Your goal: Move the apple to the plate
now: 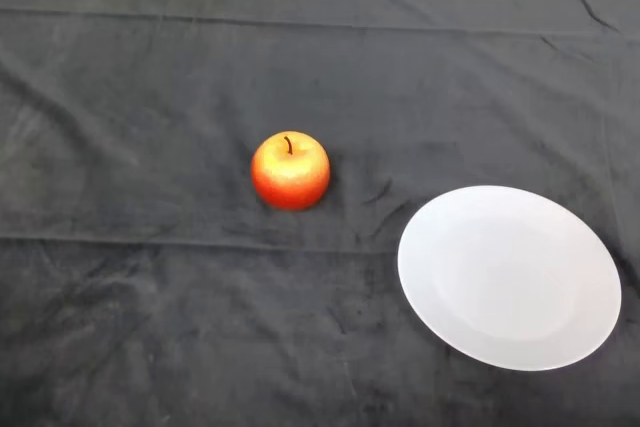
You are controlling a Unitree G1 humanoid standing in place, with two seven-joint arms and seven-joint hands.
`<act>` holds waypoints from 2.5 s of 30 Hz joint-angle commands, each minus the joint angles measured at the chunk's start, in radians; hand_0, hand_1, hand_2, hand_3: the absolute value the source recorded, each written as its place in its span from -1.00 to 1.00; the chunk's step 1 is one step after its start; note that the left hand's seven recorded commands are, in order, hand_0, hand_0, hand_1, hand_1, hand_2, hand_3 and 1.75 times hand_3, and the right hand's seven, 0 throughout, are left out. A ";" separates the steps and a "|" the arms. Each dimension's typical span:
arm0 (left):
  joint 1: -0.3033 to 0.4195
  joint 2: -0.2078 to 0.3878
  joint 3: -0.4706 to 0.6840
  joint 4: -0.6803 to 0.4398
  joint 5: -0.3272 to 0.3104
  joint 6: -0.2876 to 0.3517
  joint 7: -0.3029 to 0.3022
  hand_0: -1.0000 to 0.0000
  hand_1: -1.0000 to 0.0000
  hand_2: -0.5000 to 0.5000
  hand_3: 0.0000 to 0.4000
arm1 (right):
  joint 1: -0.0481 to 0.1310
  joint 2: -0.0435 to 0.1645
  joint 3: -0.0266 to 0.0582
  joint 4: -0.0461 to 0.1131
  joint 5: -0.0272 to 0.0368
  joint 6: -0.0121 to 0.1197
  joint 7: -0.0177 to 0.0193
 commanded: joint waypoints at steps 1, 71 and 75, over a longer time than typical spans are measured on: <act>-0.036 -0.015 0.027 -0.039 0.023 0.016 -0.006 1.00 1.00 0.00 -1.00 | -0.006 -0.019 -0.0180 0.014 0.0094 -0.007 -0.0018; -0.173 -0.069 -0.187 -0.195 0.253 -0.068 -0.228 1.00 1.00 0.00 -1.00 | -0.005 -0.019 -0.0177 0.013 0.0095 -0.007 -0.0024; -0.146 -0.090 -0.227 -0.278 0.281 -0.045 -0.242 1.00 1.00 0.00 -1.00 | -0.005 -0.018 -0.0175 0.011 0.0094 -0.007 -0.0031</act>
